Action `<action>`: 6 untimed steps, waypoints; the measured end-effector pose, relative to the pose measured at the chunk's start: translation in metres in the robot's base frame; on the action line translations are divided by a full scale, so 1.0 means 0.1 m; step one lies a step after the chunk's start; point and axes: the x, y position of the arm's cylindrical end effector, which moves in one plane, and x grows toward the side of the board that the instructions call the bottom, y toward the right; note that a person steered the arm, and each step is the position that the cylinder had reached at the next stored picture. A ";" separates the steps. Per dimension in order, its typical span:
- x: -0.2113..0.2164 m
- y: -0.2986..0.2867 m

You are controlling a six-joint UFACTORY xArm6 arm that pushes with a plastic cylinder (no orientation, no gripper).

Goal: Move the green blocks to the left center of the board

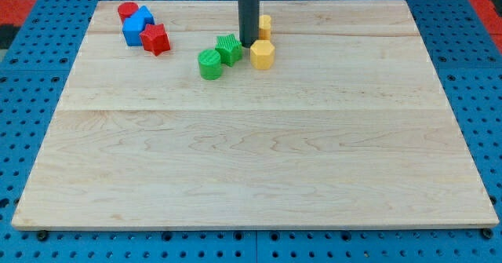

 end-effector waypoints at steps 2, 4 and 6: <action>0.20 -0.32; 0.16 -0.47; 0.41 -0.70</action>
